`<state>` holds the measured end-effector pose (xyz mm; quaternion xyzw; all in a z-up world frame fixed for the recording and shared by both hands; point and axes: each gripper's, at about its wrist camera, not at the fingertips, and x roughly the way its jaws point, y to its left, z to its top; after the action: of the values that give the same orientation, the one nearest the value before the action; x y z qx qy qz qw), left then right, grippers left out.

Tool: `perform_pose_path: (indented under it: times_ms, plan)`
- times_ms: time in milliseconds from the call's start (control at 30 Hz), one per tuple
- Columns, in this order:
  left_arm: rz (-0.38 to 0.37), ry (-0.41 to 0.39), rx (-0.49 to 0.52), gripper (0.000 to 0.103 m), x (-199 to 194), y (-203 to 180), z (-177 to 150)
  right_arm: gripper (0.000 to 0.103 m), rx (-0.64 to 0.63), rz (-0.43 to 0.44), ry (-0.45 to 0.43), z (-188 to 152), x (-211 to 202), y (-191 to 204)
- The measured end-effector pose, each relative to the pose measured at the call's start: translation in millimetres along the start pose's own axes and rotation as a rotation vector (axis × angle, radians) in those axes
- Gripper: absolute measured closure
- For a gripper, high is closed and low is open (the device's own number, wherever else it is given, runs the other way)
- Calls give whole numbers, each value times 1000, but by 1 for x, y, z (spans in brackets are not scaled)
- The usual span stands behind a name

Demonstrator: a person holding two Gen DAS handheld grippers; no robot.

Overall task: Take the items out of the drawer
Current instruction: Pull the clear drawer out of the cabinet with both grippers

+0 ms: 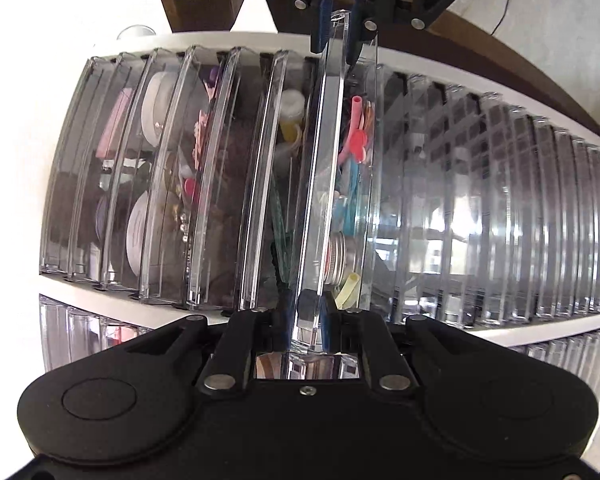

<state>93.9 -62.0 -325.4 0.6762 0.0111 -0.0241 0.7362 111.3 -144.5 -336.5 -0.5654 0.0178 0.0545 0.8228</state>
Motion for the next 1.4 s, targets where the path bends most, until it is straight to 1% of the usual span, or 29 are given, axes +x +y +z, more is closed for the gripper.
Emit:
perform_pose_path:
  times_ms: [267, 900, 1200, 1400]
  plan:
    - [-24, -32, 48, 89, -22, 2, 2, 86, 3, 29, 12, -2, -50, -14]
    - [-46, -40, 87, 89, -71, 0, 7, 86, 0, 69, 9, -1, -96, -19]
    - [-65, -31, 84, 89, -92, 2, 5, 86, 0, 91, 2, 2, -121, -18]
    - [-69, -54, 97, 89, -109, 1, 4, 86, 0, 96, 3, 0, -136, -18]
